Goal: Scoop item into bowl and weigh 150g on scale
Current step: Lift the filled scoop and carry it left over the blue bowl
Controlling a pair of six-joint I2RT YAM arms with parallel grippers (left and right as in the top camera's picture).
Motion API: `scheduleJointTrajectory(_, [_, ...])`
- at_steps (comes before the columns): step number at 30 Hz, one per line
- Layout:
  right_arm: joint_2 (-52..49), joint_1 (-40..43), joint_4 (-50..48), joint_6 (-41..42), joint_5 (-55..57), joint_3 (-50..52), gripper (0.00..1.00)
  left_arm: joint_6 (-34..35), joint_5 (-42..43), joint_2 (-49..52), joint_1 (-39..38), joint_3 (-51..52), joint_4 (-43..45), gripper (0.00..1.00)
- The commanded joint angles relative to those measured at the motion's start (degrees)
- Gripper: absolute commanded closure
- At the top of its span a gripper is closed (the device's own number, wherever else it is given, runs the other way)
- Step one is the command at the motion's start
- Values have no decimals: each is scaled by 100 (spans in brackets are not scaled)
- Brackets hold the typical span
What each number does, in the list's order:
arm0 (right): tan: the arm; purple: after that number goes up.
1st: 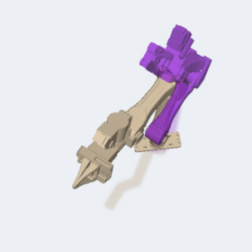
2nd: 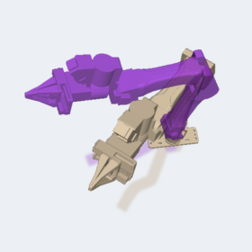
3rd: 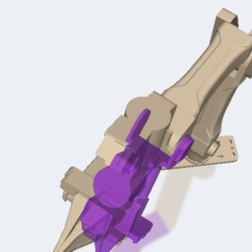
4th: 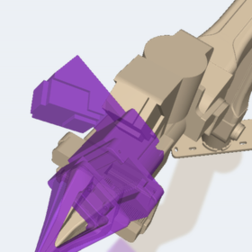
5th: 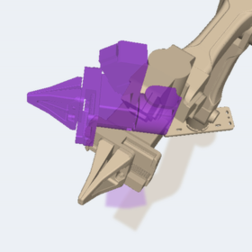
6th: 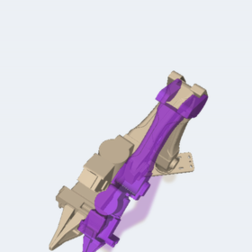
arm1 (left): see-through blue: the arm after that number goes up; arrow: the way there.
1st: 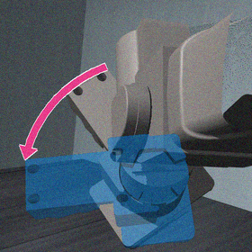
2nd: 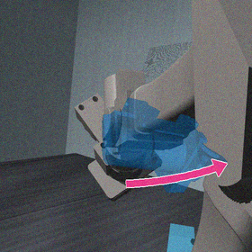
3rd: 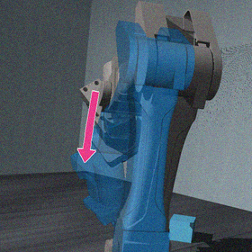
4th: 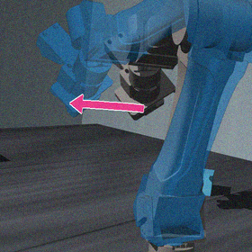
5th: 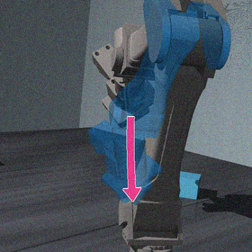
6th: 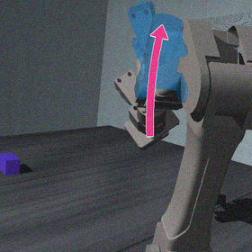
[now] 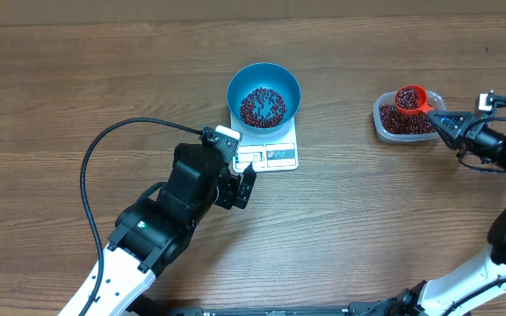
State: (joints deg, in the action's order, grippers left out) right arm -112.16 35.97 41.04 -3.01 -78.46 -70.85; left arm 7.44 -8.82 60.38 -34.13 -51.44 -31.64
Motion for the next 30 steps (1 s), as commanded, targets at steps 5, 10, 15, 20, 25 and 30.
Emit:
scheduleJointTrajectory(5, [-33, -17, 63, -48, -586, 37, 96, -83, -57, -94, -11, 17, 46, 0])
scheduleJointTrajectory(10, [87, -269, 59, -48, -584, 35, 96, -83, -57, -96, -13, 15, 68, 0])
scheduleJointTrajectory(15, [149, -719, 20, -46, -584, 26, 96, -83, -57, -96, -11, 4, 63, 0])
scheduleJointTrajectory(20, [149, -1274, -50, -44, -564, 26, 96, -83, -57, -94, -11, -11, 66, 0])
scheduleJointTrajectory(25, [149, -1834, -199, -4, -562, 26, 96, -83, -55, -96, -13, -15, 63, 1])
scheduleJointTrajectory(30, [149, -2227, -317, 2, -562, 26, 96, -83, -55, -94, -13, -15, 63, 0])
